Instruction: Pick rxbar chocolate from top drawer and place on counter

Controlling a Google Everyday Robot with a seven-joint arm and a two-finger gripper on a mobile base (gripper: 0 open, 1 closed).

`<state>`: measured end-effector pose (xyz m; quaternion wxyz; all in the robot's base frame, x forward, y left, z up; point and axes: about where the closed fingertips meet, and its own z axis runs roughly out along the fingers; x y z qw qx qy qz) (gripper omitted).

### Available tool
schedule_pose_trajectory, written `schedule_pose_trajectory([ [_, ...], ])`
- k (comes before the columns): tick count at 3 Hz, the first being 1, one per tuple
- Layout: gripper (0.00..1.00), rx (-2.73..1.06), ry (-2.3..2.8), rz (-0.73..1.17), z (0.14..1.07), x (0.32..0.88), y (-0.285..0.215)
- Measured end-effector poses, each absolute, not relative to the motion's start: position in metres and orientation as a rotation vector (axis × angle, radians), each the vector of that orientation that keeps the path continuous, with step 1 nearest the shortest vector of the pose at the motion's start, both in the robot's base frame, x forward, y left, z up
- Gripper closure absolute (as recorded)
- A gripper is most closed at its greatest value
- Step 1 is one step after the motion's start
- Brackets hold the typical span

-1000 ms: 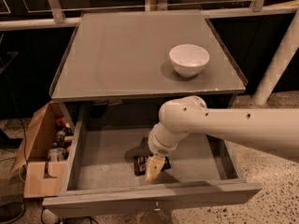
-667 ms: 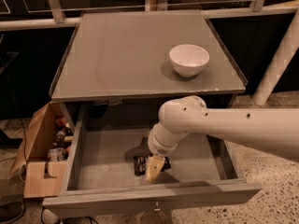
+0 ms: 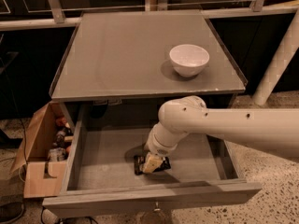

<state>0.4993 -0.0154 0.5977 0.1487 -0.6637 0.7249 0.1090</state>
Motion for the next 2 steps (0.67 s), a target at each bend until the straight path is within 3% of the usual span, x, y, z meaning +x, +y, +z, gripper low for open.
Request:
schedule_pose_trajectory([
  [2,0.89,-1.908,2.085,0.314,0.5978,0.4993,-0.0153],
])
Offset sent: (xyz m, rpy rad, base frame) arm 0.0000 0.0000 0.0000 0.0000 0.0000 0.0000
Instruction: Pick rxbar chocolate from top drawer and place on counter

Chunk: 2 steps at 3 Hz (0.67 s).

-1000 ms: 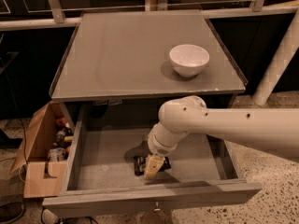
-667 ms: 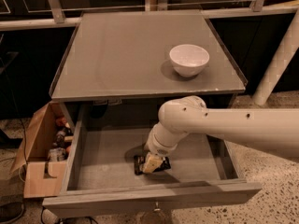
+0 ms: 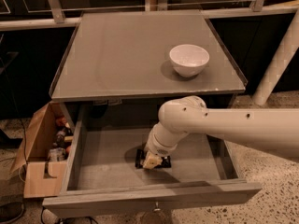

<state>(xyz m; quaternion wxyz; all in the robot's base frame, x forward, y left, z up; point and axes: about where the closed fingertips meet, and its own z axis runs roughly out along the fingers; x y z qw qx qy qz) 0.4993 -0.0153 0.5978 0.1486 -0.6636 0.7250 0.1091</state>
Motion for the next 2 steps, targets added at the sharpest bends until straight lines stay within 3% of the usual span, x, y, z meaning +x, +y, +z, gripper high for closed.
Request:
schedule_pose_trajectory([
  [1,1.00,-1.903,2.100,0.325,0.599,0.500,-0.015],
  [2,1.00,-1.874,2.123,0.316,0.628,0.501,-0.019],
])
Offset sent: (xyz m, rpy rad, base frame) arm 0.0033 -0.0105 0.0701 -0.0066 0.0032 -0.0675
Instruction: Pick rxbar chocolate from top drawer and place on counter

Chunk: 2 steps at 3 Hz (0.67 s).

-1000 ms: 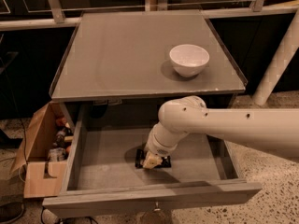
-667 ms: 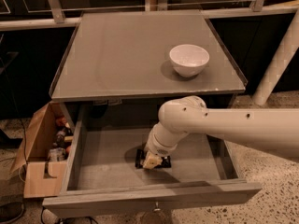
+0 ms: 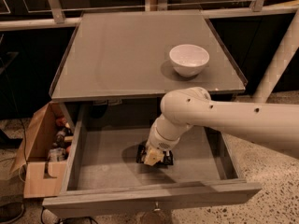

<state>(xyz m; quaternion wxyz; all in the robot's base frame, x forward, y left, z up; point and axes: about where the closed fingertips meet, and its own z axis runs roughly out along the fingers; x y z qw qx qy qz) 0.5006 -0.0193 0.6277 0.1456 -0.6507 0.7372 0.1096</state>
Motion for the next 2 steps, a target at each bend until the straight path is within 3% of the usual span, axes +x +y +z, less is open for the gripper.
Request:
schedule_pose_trajectory([
  [2,1.00,-1.862,2.137,0.294,0.6648,0.4992,-0.0307],
])
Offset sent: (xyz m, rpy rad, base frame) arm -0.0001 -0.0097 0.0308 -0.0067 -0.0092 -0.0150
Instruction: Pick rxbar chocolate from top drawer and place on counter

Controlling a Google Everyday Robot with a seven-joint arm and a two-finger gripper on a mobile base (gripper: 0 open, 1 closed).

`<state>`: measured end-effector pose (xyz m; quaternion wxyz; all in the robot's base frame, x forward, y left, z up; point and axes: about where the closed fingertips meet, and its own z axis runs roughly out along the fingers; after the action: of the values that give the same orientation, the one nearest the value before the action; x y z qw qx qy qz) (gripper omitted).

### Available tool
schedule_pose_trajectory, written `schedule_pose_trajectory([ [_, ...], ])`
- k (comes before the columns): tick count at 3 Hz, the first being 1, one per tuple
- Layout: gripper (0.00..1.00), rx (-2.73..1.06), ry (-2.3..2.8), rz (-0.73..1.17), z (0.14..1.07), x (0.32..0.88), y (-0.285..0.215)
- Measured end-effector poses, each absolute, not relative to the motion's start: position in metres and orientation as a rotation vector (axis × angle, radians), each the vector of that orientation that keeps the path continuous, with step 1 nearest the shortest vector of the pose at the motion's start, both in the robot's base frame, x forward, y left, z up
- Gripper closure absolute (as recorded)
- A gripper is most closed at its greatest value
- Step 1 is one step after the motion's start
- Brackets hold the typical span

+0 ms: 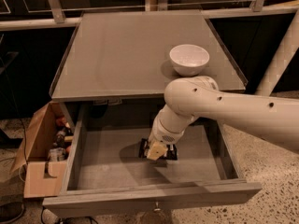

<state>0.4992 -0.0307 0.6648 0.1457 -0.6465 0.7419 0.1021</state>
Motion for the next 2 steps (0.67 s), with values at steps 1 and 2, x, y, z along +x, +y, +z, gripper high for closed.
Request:
schedule_pose_trajectory([
  [1,1.00,-1.863,2.124,0.299,0.699,0.486,-0.028],
  [2,1.00,-1.893,2.085,0.282,0.742,0.459,-0.015],
])
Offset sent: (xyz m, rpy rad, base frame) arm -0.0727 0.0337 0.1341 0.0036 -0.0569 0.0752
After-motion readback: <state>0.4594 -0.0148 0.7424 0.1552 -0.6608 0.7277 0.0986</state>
